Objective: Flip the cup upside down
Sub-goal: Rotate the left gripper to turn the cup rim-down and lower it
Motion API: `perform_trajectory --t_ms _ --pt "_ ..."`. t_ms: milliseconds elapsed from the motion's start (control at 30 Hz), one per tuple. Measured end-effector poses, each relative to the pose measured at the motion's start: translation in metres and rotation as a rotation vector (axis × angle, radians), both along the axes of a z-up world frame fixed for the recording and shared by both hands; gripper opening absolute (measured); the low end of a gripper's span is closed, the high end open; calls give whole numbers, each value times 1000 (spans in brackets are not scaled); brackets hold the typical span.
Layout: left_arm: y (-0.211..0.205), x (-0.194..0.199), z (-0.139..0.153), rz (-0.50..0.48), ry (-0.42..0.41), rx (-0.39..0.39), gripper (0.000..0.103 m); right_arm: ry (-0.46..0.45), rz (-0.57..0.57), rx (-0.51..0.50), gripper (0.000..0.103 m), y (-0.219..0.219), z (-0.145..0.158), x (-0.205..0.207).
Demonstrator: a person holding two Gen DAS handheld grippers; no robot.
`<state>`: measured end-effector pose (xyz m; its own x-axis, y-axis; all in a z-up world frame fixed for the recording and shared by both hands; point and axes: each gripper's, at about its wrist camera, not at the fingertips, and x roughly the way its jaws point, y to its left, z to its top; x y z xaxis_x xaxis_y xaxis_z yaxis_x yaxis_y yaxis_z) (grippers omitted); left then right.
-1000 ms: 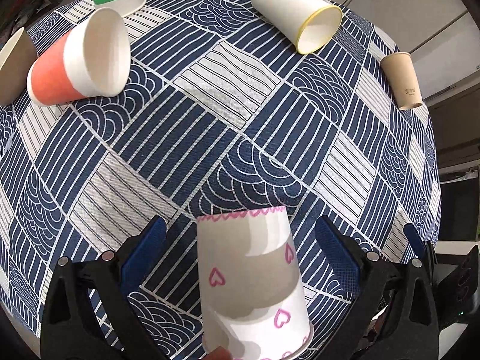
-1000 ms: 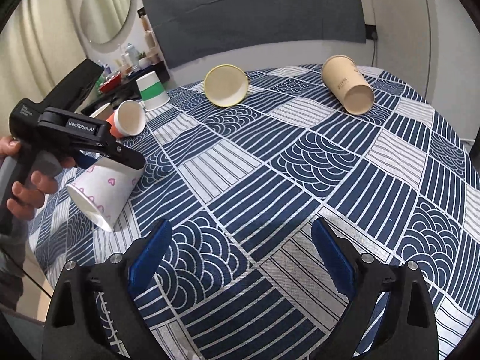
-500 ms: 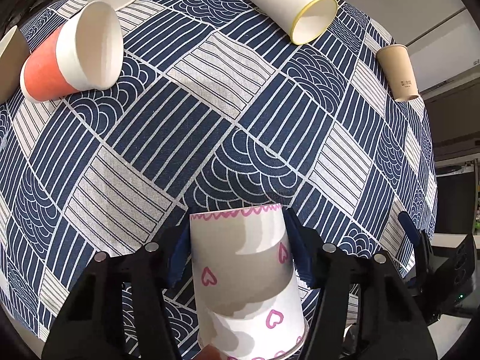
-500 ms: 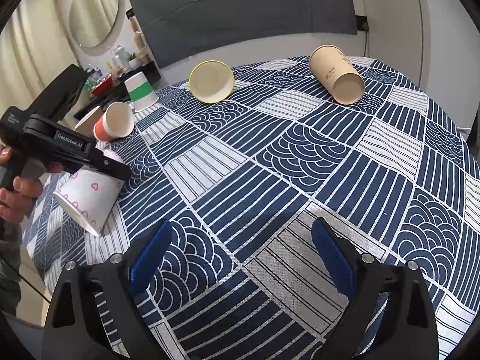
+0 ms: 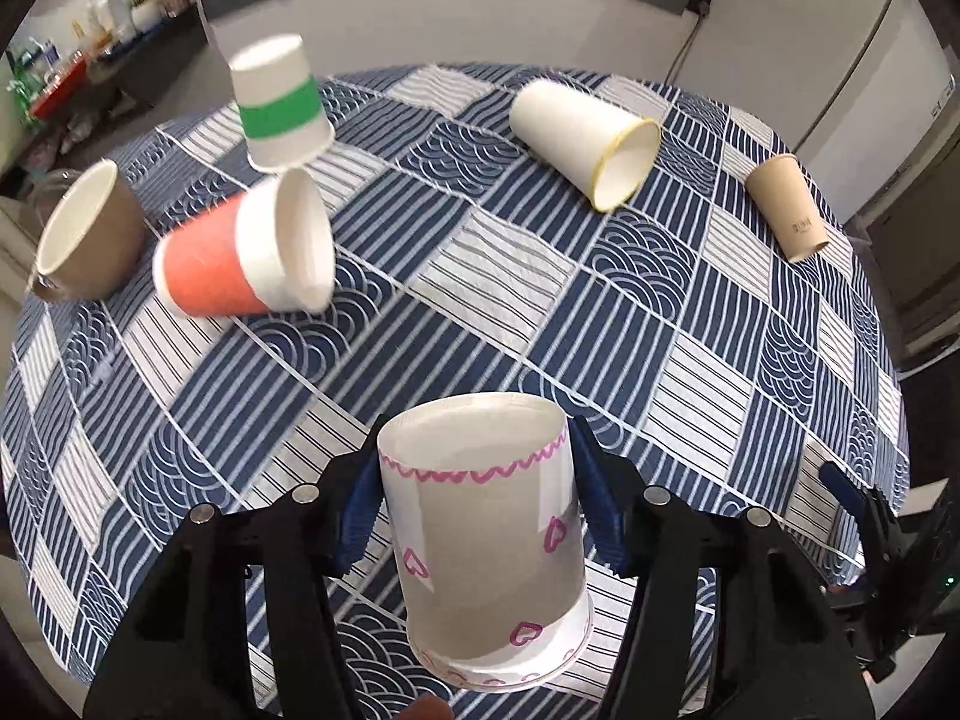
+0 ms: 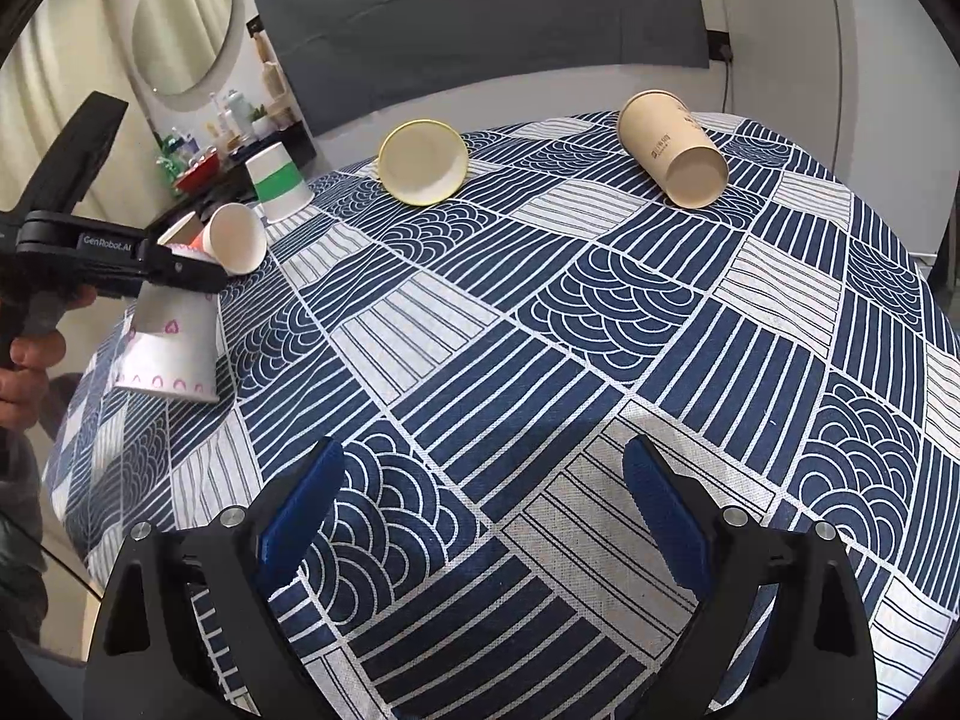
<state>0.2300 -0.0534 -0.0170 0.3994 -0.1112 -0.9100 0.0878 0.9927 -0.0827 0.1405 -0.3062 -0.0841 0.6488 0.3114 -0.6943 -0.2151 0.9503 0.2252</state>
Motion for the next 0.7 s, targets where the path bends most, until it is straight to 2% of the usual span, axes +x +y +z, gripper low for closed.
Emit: perform_trajectory --t_ms 133,367,500,700 --pt "-1 -10 5 -5 -107 67 58 -5 1 -10 90 3 2 -2" --pt "1 -30 6 -13 -205 103 58 4 12 -29 90 14 1 -5" --pt "2 -44 7 -16 -245 102 59 6 17 -43 90 20 1 -8" --pt "4 -61 6 -28 -258 102 61 12 16 -57 90 26 -1 -12"
